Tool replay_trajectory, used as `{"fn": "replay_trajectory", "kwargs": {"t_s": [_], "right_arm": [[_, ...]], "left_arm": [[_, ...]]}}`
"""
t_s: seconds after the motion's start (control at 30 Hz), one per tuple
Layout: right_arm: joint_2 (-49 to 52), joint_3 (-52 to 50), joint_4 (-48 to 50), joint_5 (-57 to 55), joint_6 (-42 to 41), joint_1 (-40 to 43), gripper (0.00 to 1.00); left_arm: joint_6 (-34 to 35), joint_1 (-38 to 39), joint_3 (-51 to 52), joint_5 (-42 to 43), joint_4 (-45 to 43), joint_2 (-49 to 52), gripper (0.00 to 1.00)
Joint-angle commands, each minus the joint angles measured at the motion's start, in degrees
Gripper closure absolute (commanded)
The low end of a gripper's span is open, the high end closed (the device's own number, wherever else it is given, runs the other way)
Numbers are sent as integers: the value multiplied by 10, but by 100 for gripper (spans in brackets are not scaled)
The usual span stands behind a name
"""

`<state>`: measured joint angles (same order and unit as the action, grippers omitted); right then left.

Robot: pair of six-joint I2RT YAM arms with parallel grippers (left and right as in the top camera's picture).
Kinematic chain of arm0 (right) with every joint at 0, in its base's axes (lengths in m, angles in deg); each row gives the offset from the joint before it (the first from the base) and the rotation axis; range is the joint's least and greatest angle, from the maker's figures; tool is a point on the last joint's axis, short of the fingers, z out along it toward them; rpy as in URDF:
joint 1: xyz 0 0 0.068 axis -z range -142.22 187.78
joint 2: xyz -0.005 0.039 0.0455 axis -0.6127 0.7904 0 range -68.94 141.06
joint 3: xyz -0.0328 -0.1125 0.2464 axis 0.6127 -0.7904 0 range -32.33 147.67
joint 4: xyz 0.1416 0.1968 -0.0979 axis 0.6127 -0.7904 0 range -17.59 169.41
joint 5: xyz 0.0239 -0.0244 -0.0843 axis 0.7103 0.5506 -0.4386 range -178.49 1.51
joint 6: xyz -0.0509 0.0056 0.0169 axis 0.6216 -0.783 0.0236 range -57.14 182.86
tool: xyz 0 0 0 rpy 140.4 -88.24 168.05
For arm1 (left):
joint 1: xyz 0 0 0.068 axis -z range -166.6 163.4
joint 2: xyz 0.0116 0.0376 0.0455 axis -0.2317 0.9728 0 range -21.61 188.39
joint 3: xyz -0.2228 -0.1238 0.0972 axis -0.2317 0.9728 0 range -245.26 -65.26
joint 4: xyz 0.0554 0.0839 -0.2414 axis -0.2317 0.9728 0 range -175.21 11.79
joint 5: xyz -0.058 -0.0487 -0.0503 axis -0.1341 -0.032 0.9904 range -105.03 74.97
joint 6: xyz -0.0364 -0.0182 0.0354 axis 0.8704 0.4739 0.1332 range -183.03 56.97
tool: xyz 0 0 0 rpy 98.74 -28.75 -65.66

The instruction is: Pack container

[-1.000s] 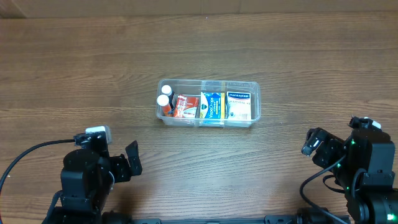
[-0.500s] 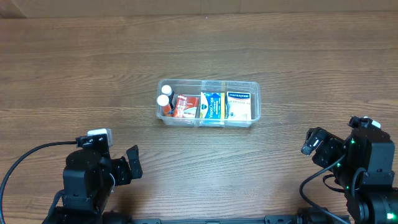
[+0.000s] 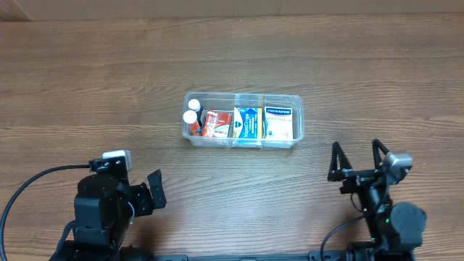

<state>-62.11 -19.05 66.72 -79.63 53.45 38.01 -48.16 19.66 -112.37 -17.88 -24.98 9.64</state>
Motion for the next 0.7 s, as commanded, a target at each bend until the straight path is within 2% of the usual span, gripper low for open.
{"fn": "replay_trajectory", "kwargs": {"t_s": [0.0,0.07,0.23,0.33,0.4,0.67], "right_arm": [[-53,-94,122,27,19,-12,0],[-67,-131,176,14,40,-15,0],[-67,-128,149,-128,49,-28,0],[-67,-128,77,-114,49,-33,0],[-67,-128,78,-86,49,-36,0],[-67,-128,79,-88,49,-37,0]], "left_arm": [[7,-3,0,-5,-2,-2,0],[8,-3,0,-5,-2,-2,0],[8,-3,0,-5,-2,-2,0],[7,-3,0,-5,-2,-2,0],[8,-3,0,-5,-2,-2,0],[8,-3,0,-5,-2,-2,0]]}}
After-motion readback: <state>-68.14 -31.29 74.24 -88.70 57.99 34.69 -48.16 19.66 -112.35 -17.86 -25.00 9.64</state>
